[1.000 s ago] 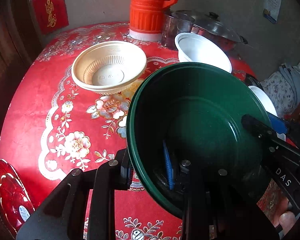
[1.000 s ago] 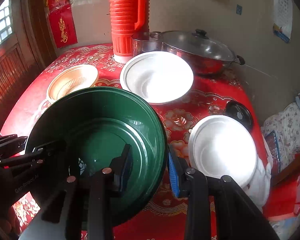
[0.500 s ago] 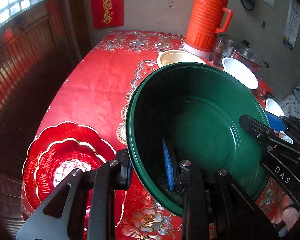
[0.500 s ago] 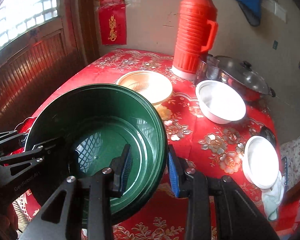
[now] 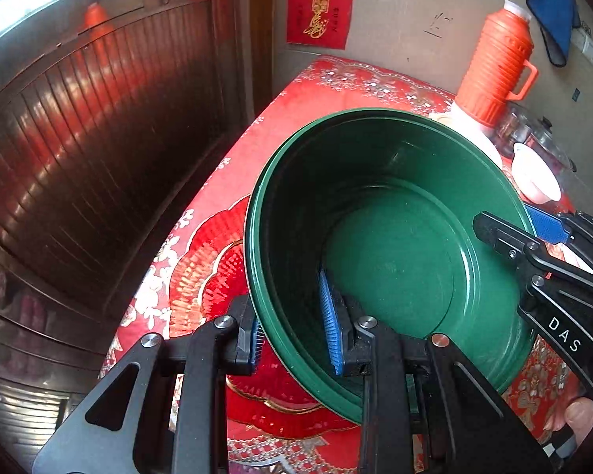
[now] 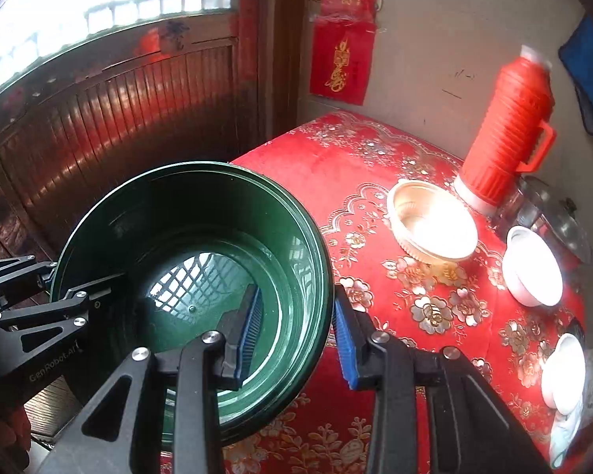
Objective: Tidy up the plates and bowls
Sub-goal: 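Lift the green basin with the right tool and lower it onto the red dishes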
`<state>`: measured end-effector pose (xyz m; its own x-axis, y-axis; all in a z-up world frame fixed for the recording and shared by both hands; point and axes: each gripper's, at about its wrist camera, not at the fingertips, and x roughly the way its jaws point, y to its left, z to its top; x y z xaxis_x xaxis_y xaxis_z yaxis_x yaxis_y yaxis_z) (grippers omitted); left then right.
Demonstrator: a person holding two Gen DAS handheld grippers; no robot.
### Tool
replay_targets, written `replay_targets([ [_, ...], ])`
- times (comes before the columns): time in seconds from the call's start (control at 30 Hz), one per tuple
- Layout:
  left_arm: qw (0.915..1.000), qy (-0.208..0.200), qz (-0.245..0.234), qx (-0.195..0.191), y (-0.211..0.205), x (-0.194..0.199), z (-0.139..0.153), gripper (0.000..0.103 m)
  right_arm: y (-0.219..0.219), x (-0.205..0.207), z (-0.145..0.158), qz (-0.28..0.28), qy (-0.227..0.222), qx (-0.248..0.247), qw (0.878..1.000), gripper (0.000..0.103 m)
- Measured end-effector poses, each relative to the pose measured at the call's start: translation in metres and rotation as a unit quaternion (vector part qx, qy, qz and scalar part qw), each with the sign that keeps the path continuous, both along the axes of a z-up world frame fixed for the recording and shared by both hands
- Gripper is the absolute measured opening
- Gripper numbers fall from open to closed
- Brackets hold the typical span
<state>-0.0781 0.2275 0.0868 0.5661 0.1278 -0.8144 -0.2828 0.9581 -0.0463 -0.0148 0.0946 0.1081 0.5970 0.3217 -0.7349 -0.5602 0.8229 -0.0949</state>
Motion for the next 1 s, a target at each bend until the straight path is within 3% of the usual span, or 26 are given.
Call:
replay_targets([
  [0.3,0.9993,0.024,0.025,-0.014,0.03,-0.016,-0.032,0.025,0.036,-0.009,-0.028,0.028,0.022,-0.028,0.999,0.037],
  [1.0,0.9977,0.027,0.061,-0.013,0.054,-0.017,-0.056,0.025,0.061,-0.013,-0.054,0.037,0.03,-0.054,0.997,0.037],
])
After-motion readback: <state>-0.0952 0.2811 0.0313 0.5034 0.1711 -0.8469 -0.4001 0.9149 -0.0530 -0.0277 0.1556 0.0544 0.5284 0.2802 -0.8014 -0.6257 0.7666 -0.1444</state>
